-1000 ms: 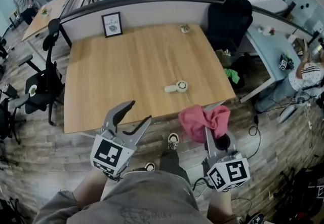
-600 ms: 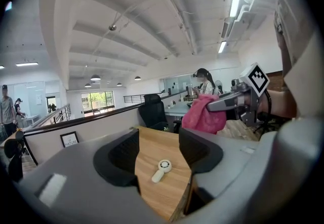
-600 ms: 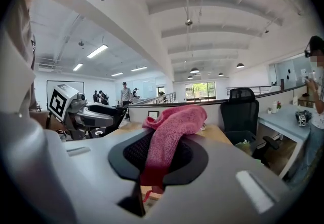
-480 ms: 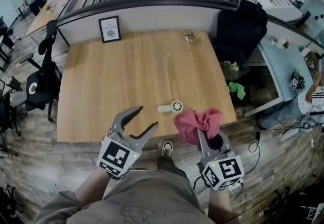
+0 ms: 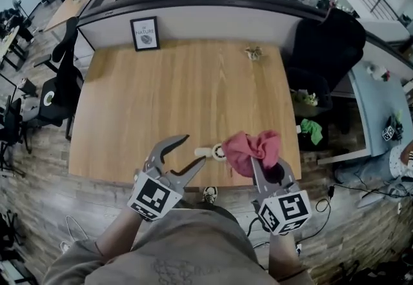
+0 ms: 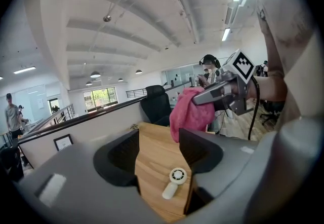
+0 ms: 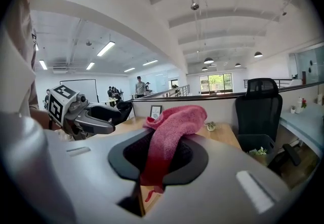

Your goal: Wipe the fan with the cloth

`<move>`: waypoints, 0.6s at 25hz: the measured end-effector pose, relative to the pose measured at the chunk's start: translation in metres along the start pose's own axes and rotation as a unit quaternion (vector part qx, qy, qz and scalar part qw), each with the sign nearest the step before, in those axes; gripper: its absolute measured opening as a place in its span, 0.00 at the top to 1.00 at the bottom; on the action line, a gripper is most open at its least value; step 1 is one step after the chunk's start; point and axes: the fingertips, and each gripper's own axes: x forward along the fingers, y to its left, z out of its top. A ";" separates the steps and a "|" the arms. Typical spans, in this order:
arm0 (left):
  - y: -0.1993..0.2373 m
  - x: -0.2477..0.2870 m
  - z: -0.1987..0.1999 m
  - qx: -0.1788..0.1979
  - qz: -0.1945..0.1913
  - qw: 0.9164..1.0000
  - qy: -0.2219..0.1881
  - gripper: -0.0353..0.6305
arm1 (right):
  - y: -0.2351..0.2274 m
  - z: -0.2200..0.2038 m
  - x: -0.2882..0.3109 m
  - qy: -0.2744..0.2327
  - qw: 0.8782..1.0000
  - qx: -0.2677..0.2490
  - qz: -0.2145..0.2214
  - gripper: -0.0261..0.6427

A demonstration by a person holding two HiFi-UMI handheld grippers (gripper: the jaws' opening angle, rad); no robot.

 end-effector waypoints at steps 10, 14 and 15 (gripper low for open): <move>0.021 0.010 -0.002 -0.008 0.019 1.000 0.018 0.58 | -0.021 0.001 0.024 0.007 1.000 0.006 0.020 0.88; 0.023 0.012 -0.010 -0.003 0.005 1.000 0.025 0.57 | -0.026 -0.004 0.031 0.016 1.000 0.013 0.011 0.88; 0.023 0.013 -0.014 0.001 -0.001 1.000 0.029 0.57 | -0.026 -0.005 0.033 0.018 1.000 0.014 0.008 0.88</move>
